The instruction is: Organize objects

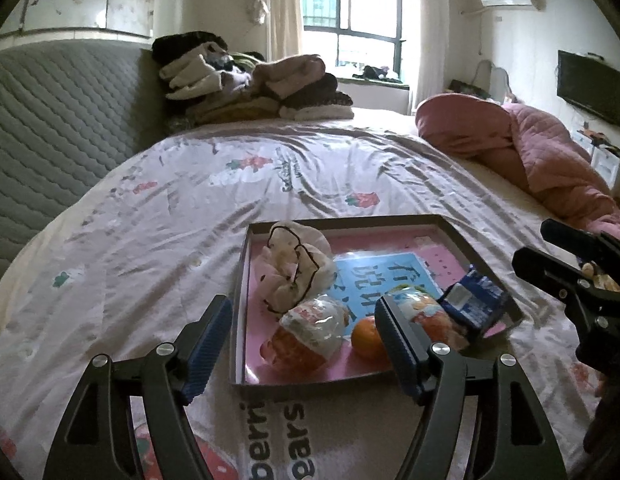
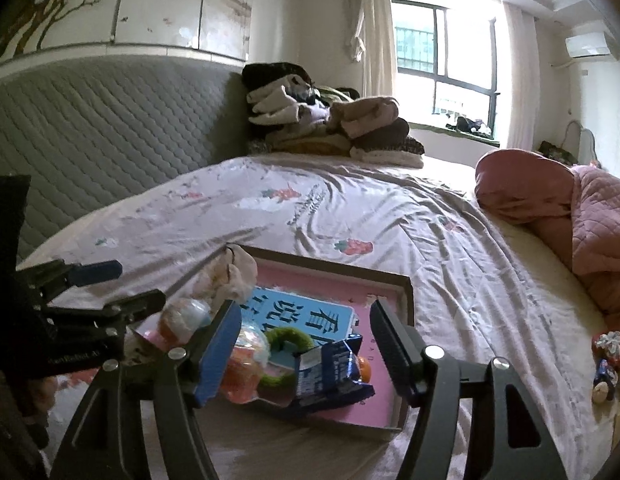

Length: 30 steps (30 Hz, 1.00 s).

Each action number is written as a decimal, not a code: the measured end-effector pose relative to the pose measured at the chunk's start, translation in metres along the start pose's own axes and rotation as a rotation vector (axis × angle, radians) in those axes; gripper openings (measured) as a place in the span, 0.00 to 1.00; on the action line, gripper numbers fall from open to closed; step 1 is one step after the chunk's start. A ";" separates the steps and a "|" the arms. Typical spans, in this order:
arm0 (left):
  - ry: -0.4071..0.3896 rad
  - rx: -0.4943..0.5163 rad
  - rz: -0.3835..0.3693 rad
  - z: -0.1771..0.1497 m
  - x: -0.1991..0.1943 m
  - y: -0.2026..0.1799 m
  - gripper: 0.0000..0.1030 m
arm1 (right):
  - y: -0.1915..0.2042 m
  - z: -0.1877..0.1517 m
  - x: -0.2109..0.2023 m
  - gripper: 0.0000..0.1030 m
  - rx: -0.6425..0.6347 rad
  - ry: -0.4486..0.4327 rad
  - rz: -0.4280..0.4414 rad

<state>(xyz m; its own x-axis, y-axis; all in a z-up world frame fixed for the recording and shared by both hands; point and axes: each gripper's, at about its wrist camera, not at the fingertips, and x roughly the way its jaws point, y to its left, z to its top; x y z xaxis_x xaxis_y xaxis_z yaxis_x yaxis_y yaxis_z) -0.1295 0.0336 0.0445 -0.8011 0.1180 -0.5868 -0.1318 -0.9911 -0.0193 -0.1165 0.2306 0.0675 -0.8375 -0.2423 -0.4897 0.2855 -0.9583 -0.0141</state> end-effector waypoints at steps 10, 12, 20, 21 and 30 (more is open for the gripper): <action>-0.018 -0.004 -0.010 -0.012 -0.032 -0.009 0.73 | 0.016 -0.011 -0.036 0.68 0.022 -0.032 0.036; -0.011 0.000 -0.012 -0.018 -0.036 -0.010 0.73 | 0.018 -0.016 -0.040 0.68 0.029 -0.024 0.042; 0.006 -0.011 0.012 -0.040 -0.047 -0.009 0.73 | 0.022 -0.037 -0.048 0.68 0.049 0.010 0.037; 0.010 -0.013 0.017 -0.042 -0.048 -0.008 0.73 | 0.022 -0.040 -0.049 0.68 0.054 0.011 0.034; 0.021 -0.052 0.039 -0.057 -0.051 0.000 0.73 | 0.027 -0.054 -0.055 0.68 0.092 0.015 0.014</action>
<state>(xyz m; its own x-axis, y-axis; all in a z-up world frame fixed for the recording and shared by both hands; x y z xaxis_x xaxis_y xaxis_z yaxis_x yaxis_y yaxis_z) -0.0550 0.0240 0.0280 -0.7925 0.0780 -0.6048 -0.0691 -0.9969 -0.0379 -0.0377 0.2266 0.0474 -0.8267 -0.2540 -0.5020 0.2525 -0.9649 0.0724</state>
